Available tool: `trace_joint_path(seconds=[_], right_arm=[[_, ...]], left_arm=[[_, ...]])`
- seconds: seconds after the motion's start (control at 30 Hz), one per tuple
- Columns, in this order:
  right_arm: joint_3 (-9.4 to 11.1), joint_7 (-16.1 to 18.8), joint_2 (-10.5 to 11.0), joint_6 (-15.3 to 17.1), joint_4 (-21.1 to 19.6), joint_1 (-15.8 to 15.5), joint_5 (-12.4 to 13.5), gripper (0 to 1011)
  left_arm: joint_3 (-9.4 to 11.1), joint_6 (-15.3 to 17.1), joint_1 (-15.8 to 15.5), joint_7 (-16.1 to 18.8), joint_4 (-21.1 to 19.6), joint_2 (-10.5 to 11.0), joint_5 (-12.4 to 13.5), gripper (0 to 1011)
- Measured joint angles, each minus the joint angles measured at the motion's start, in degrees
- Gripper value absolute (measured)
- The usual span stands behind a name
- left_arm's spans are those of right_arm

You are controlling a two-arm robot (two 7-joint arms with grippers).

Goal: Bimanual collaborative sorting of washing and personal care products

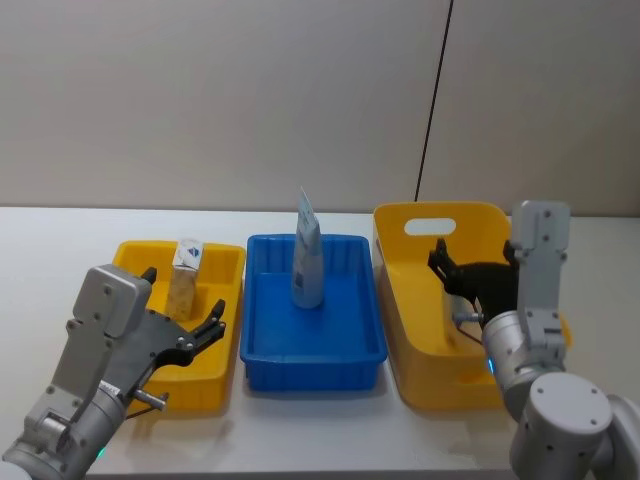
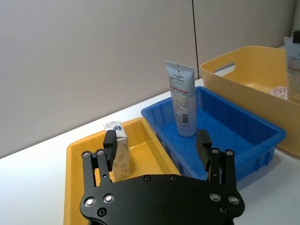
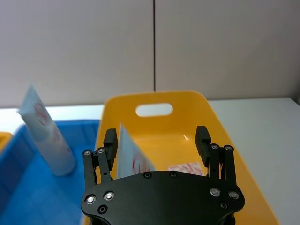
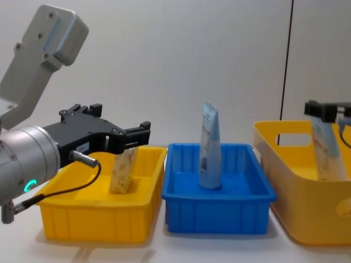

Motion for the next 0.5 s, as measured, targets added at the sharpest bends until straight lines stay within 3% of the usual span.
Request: trace_joint_path(seconds=[0.5], right_arm=[[1.11, 4.34, -1.25, -1.19, -4.27, 0.73, 3.8, 1002]], left_arm=[[0.0, 0.0, 0.0, 0.0, 0.0, 0.0, -0.01, 1002]])
